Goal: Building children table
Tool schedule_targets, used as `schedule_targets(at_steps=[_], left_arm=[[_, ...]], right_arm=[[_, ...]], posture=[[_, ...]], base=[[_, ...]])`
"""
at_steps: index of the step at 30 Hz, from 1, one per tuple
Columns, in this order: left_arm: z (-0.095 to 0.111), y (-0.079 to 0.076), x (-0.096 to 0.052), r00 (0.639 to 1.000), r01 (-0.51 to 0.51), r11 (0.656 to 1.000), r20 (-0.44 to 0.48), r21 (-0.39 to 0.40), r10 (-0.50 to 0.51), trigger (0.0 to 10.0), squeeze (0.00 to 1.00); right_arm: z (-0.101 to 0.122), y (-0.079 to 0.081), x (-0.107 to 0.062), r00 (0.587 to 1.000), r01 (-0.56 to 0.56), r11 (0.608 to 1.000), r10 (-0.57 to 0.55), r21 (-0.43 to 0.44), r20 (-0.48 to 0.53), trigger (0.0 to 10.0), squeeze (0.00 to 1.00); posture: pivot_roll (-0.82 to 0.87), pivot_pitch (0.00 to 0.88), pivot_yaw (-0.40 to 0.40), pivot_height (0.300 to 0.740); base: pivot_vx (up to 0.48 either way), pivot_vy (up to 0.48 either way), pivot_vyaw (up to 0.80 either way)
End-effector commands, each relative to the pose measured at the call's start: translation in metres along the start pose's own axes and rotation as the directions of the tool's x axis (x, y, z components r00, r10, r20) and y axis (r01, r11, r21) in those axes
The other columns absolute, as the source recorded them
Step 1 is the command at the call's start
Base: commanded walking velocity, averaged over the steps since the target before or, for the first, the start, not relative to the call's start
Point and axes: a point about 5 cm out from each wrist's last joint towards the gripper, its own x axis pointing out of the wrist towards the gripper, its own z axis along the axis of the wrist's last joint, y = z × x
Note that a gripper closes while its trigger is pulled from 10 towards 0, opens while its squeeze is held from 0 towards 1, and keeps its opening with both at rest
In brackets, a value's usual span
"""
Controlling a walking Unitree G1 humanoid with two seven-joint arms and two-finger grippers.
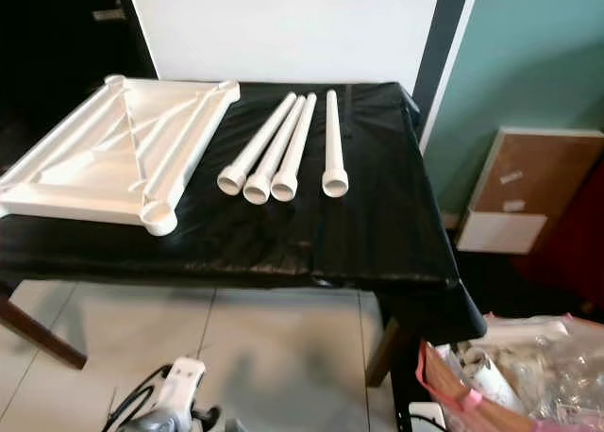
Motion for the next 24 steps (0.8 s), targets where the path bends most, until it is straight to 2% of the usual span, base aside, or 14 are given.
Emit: schedule_targets(at_steps=[1,24], left_arm=[[-0.0001,-0.0052,0.0008,1.0,0.016,1.0,-0.005,0.004,-0.016,10.0,0.0],[-0.0066,-0.0102,0.0004,1.0,0.018,1.0,-0.009,-0.006,-0.018,10.0,0.0]], right_arm=[[-0.0098,0.0142,-0.0023,0.998,-0.05,0.999,0.051,0.011,-0.042,10.0,0.0],[-0.0079,0.0114,-0.0016,0.998,-0.058,0.998,0.057,-0.019,-0.041,10.0,0.0]], posture=[[-0.02,0.0,0.07,0.74],[-0.01,0.0,0.046,0.74]], base=[[0.0,0.281,0.0],[0.0,0.282,0.0]])
